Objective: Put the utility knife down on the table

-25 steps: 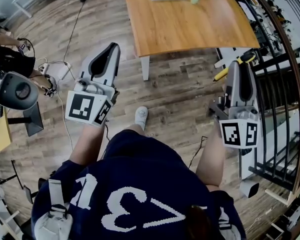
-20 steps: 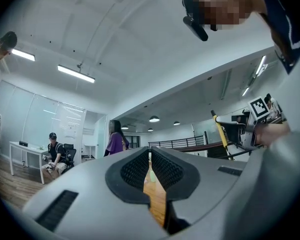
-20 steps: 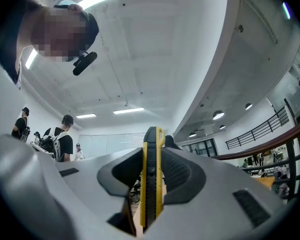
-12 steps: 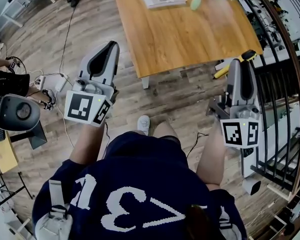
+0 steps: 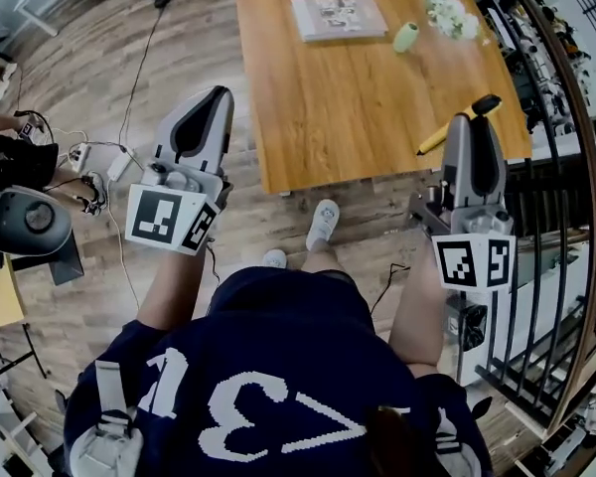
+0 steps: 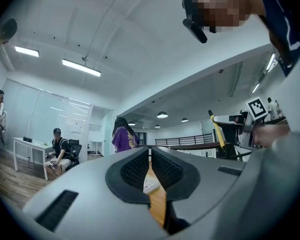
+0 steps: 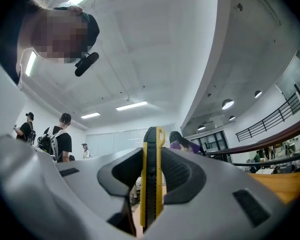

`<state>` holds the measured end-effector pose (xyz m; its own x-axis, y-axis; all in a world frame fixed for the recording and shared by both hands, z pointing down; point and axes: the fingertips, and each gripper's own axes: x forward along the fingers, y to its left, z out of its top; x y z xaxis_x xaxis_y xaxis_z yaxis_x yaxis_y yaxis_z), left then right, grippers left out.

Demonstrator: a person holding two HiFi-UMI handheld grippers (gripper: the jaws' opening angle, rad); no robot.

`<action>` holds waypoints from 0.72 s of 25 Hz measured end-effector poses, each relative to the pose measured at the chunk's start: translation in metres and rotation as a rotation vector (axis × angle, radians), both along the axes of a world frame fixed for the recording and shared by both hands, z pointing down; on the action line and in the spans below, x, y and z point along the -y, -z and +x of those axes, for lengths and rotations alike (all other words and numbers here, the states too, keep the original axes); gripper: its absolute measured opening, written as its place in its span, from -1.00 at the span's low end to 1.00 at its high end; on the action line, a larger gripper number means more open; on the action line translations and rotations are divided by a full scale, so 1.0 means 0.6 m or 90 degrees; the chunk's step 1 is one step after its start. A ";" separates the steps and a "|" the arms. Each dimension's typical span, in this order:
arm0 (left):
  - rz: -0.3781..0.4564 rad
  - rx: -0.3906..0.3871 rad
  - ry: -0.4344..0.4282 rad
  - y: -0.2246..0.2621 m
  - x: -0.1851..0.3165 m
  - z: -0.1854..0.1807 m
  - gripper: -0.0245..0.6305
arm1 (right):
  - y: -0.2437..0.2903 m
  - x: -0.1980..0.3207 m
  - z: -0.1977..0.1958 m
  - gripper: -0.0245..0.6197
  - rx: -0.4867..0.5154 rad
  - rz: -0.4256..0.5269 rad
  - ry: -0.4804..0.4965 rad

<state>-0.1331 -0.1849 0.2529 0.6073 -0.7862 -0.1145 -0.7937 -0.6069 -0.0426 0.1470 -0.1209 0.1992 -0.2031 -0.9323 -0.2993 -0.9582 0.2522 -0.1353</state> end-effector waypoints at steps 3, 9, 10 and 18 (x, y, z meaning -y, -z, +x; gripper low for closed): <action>0.011 -0.002 0.032 0.015 0.060 0.025 -0.84 | 0.018 0.077 0.034 -0.54 -0.005 0.009 0.028; 0.021 -0.013 0.095 0.040 0.149 0.061 -0.84 | 0.051 0.202 0.090 -0.54 -0.015 0.016 0.078; 0.020 -0.013 0.102 0.041 0.159 0.068 -0.84 | 0.050 0.219 0.098 -0.54 -0.014 0.013 0.085; -0.003 -0.014 0.101 0.015 0.247 0.130 -0.84 | -0.003 0.332 0.127 -0.54 0.000 -0.033 0.113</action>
<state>-0.0553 -0.3331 0.2440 0.4725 -0.8727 -0.1230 -0.8804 -0.4737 -0.0217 0.2233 -0.3200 0.2008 -0.3661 -0.8957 -0.2524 -0.8991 0.4104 -0.1523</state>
